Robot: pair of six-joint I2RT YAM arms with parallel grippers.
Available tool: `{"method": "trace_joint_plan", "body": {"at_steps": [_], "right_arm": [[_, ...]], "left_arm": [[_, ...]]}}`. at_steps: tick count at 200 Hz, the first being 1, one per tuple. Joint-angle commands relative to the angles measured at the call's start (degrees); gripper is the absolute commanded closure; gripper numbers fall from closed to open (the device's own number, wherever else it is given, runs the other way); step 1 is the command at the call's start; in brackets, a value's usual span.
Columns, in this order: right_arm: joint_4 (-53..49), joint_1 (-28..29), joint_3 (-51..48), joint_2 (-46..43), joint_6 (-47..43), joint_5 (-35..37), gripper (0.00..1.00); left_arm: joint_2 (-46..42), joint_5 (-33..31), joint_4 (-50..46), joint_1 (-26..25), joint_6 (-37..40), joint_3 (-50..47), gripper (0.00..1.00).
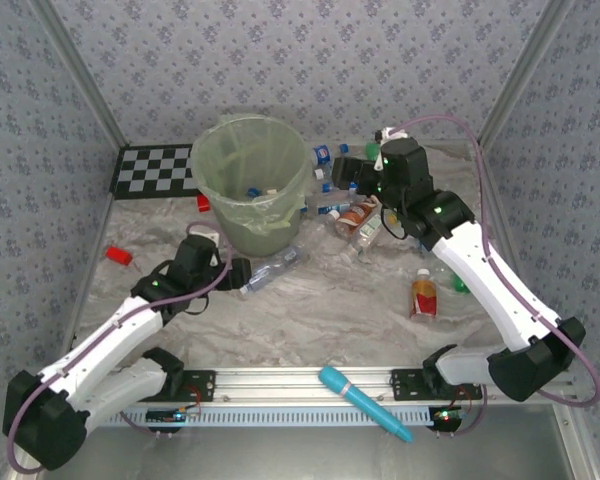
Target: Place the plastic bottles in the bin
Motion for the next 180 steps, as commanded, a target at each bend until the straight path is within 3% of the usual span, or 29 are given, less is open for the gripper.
{"method": "trace_joint_plan", "body": {"at_steps": [1,67,115,144,180], "right_arm": [[-2.80,-0.16,-0.68,-2.07,1.11,2.59,0.00],[-5.79,0.04,0.06,-2.92,1.40,2.61,0.00],[-9.68,0.26,1.42,-3.07,0.87,3.05,0.00],[-10.68,0.19,1.74,-3.17,0.56,3.05,0.00],[-10.51,0.04,1.60,-3.11,0.51,2.22,0.00]], "left_arm": [[1.70,1.13,13.28,-1.14,0.61,-2.99,0.10],[11.23,4.81,25.98,-1.39,4.41,-8.33,0.05],[18.96,10.89,24.59,-2.78,3.30,-6.85,0.08],[21.07,10.19,25.55,-6.40,2.68,-6.05,0.10],[22.38,3.85,22.94,-13.51,0.93,-4.04,0.10]]}}
